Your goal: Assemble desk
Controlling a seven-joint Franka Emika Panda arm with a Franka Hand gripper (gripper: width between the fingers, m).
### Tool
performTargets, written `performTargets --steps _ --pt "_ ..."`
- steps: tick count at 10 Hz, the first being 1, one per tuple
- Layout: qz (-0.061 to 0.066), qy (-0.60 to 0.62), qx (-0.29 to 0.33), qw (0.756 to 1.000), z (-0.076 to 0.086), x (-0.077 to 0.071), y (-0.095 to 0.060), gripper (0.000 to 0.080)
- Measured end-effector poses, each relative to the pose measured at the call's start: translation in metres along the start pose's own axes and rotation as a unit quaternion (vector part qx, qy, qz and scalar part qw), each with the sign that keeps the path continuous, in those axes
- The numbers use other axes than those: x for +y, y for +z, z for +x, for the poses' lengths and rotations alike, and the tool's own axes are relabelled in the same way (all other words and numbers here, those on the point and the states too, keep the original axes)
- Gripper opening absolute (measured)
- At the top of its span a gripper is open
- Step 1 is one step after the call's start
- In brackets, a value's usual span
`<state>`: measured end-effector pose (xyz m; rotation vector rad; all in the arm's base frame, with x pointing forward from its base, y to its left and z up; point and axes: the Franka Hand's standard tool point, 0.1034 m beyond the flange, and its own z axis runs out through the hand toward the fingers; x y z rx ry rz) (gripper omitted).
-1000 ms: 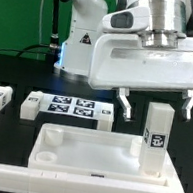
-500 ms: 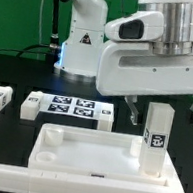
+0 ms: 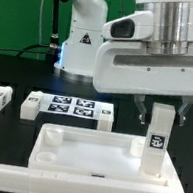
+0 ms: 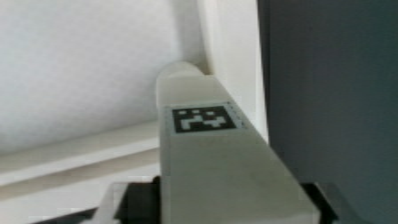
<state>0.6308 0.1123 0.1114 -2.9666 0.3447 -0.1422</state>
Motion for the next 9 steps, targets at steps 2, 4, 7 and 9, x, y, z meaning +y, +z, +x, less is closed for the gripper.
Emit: performTargets --steps 2,4,7,9 --pt "0.005 0.124 0.015 0.992 0.0032 0.0021 0.0012 0.0310" --pt "0.010 0.257 0.029 0.966 0.0042 -0.0003 0.0016 0.0310" --pt "0.045 0.497 0.037 0.866 0.0040 0.0019 0.0026 0.0310" --pt "0.054 0.549 0.030 0.833 0.0038 0.0020 0.0024 0.0310"
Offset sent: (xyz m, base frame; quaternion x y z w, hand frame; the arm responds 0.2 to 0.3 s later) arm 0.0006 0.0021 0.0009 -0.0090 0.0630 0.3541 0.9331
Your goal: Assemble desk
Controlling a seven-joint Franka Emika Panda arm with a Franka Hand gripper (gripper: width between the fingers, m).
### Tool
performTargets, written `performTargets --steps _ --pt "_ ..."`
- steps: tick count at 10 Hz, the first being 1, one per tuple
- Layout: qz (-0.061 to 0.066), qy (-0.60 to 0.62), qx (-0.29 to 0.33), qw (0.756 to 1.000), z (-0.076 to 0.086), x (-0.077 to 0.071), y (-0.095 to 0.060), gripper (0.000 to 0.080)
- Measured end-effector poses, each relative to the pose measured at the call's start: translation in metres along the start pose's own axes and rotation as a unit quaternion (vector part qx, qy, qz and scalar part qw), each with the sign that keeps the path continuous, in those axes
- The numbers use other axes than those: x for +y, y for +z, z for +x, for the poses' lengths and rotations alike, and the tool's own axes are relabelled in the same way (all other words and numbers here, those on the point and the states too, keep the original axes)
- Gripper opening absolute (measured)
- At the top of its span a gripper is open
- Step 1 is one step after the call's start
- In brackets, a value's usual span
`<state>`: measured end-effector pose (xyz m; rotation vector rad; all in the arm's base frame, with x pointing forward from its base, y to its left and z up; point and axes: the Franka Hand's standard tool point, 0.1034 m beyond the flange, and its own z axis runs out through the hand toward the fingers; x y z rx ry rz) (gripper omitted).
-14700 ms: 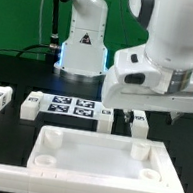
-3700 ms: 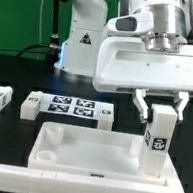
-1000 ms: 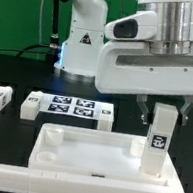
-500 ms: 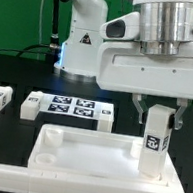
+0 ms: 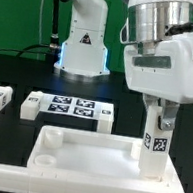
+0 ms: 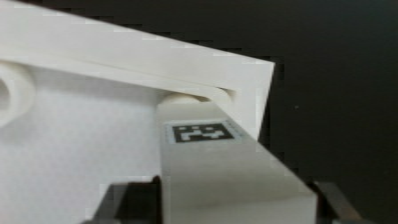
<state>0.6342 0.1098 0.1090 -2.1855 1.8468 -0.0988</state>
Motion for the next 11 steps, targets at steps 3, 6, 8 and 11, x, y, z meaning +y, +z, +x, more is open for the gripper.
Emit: performTargets --steps 3,6,8,11 --pt "-0.023 -0.153 -0.009 0.988 -0.003 0.003 0.000 0.0555" --pt "-0.076 -0.380 -0.045 0.921 -0.008 -0.004 0.002 0.0630" --pt "-0.075 -0.430 -0.050 0.898 -0.008 -0.002 0.002 0.0648" --pt "-0.089 -0.647 -0.037 0.757 -0.002 -0.005 -0.001 0.0648"
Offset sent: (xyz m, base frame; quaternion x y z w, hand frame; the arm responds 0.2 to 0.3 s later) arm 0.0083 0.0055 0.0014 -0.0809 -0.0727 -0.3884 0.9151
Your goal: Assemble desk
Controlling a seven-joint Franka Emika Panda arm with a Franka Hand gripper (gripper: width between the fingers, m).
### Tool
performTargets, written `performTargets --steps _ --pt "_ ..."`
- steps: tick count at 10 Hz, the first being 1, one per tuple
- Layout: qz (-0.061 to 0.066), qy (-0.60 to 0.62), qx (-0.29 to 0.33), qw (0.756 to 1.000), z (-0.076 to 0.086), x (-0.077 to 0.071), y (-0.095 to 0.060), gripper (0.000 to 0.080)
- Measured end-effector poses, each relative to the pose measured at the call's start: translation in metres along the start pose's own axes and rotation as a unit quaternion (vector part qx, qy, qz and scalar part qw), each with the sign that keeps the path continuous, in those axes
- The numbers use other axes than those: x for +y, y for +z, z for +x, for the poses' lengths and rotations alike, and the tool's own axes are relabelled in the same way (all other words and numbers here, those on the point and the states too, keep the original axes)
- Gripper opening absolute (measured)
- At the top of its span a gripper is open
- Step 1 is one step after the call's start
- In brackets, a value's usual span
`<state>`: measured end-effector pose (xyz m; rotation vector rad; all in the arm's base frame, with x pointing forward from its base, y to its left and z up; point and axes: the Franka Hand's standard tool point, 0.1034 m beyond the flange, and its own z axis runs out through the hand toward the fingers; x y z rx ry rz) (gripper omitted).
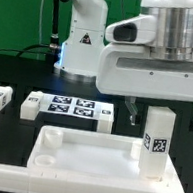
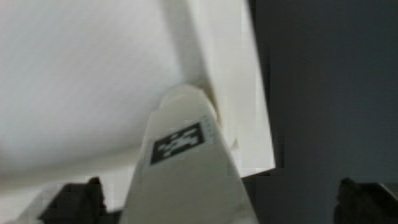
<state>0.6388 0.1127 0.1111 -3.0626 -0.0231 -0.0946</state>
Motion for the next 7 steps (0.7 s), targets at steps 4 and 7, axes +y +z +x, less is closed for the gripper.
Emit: performTargets --steps 4,7 --pt "0.003 0.010 0.001 1.000 0.0009 0.0004 -0.0003 0.0446" --pt "0.003 0.117 0.000 0.993 0.0010 0.0023 0.0000 0.0290"
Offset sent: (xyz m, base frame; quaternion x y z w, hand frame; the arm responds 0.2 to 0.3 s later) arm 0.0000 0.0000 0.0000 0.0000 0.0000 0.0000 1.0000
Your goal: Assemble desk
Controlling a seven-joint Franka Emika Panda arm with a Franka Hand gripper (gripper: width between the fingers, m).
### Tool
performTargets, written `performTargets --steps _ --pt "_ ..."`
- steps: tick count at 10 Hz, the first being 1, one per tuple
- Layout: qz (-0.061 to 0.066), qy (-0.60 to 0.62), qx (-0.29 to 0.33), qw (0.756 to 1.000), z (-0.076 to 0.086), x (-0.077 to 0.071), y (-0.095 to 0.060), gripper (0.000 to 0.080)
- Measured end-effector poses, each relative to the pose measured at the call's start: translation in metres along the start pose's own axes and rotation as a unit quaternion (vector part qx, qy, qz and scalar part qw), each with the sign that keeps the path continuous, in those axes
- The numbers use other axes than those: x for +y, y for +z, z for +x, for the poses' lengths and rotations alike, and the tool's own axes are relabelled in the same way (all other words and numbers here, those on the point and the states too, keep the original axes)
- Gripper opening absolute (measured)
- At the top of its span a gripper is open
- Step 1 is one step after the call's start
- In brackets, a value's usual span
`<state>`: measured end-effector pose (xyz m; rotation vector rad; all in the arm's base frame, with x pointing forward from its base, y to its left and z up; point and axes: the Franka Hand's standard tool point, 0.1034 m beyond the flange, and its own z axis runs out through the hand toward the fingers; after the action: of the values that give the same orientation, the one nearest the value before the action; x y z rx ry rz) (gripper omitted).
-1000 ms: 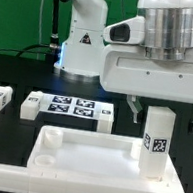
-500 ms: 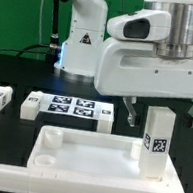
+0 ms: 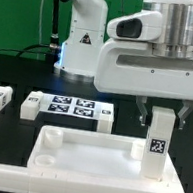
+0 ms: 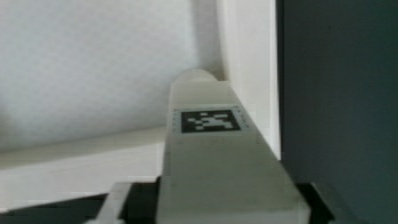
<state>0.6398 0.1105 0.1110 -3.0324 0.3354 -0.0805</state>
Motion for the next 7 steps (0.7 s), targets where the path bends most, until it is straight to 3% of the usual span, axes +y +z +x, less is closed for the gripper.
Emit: performTargets --steps 3,5,7 --pt "-0.005 0.187 0.003 0.982 -0.0007 -0.0011 0.0004 0.0290" --pt "0.000 0.401 0.003 0.916 -0.0027 -0.0055 0.0020 0.0290" --pt "0.017 0.530 0.001 0.848 -0.0034 -0.0064 0.0017 0.0290"
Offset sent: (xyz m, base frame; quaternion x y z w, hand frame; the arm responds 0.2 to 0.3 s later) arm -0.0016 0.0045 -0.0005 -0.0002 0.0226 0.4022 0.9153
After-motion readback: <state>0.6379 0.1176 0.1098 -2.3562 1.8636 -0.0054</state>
